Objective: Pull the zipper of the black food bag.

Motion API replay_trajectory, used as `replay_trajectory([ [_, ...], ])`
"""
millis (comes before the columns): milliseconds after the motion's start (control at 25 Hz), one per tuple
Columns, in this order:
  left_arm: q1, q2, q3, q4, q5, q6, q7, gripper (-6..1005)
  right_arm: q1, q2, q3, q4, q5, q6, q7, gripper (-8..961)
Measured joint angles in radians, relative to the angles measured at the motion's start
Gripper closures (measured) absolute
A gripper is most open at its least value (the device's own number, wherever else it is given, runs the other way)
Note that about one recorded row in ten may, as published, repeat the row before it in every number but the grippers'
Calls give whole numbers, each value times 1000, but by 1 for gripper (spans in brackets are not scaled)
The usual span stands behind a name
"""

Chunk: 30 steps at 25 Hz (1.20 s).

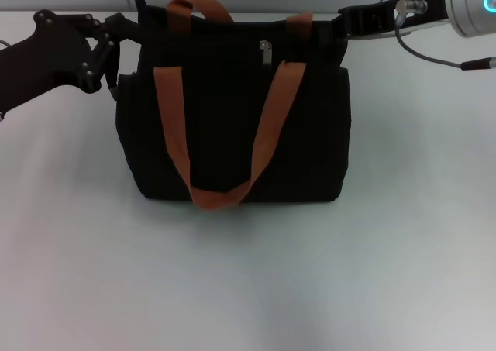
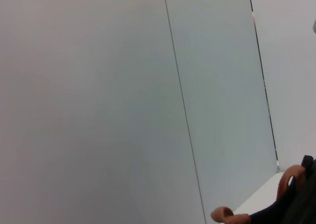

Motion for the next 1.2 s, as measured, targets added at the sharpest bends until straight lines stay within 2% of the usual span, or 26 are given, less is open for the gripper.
replay_trajectory([
  [440,0,-1,0,0,0,0,-6,960,-38,-4,83,27,245,-1,-178,954],
  [640,-3,-1,0,0,0,0,-7,959,-57,-9,149,106,392,-9,-300,895],
  [800,-5,0,0,0,0,0,-9,959,-46,-12,231,186,449,-63,-362,707],
  [1080,-7,0,0,0,0,0,-9,959,-37,-17,246,205,452,-93,-370,474],
  [1200,-8,0,0,0,0,0,-9,959,-25,-21,248,223,452,-116,-369,455],
])
